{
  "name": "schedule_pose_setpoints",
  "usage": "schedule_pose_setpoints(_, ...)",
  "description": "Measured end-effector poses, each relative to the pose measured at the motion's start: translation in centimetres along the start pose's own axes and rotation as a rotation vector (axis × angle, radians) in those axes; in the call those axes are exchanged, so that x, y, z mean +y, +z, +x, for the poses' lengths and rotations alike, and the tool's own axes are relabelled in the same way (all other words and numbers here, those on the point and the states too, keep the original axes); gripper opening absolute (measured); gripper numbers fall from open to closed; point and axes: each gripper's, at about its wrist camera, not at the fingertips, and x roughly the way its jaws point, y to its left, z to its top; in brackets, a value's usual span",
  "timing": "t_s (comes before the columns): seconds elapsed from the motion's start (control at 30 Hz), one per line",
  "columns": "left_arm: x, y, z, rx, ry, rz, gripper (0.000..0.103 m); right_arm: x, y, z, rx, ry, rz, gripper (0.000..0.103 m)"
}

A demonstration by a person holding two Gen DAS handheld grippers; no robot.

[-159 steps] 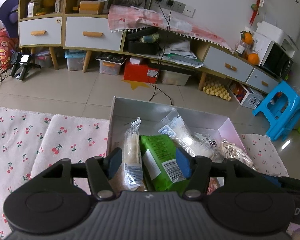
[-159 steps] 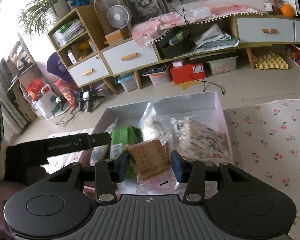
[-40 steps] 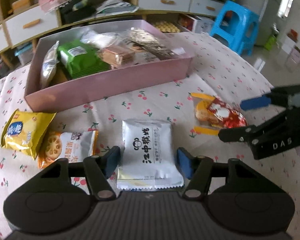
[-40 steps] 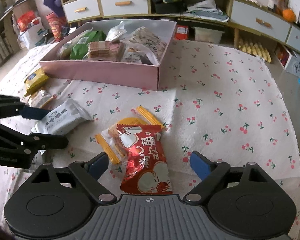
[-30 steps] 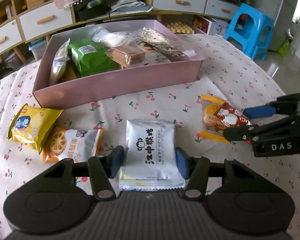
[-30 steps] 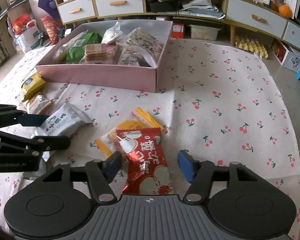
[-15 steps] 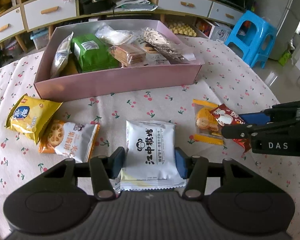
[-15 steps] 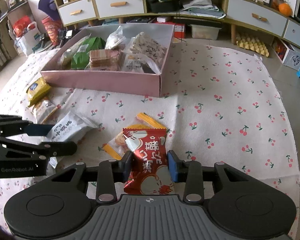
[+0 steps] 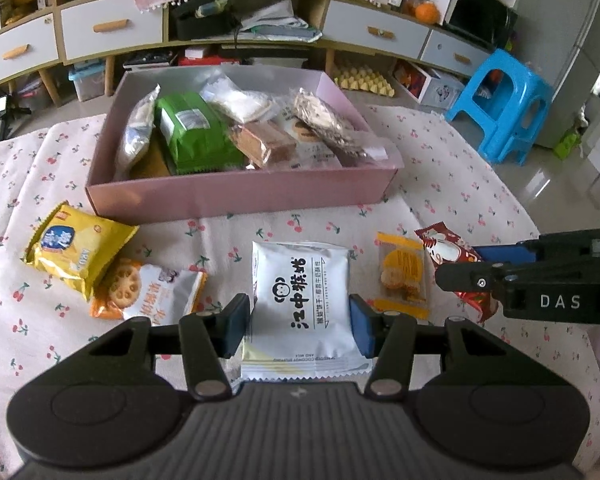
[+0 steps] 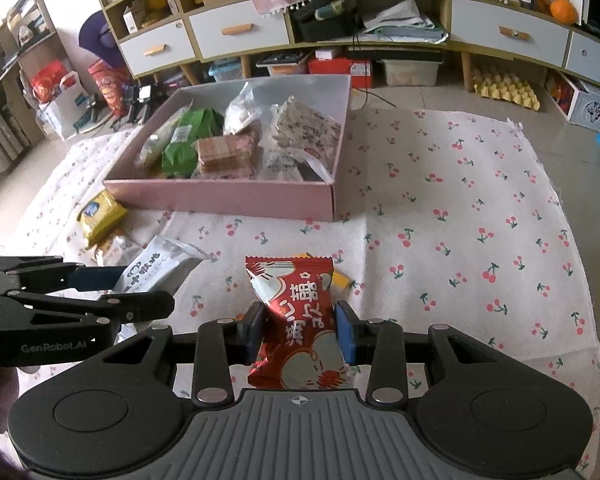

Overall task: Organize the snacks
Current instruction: 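Carry both packs into the pink box and open both tools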

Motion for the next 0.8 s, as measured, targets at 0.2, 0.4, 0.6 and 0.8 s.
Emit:
schedule_pose_setpoints(0.2,0.8,0.7,-1.1,-0.036,0.008,-0.040,0.049,0.3,1.2,-0.4,-0.032,0.026,0.044,0.036)
schedule_pose_setpoints(0.4,2.0,1.9,-2.5,-0.103,0.062,-0.049,0.049,1.0,3.0,-0.9,-0.084,0.050,0.095,0.036)
schedule_pose_setpoints(0.6,2.8,4.1,-2.8,-0.152,0.107,-0.027,0.049,2.3,5.6,-0.5,-0.137,0.095,0.137,0.036)
schedule_pose_setpoints(0.8,3.1,6.6,-1.8,-0.194,0.155,0.010,0.049,3.4,8.3,0.5,-0.189,0.117,0.125,0.037)
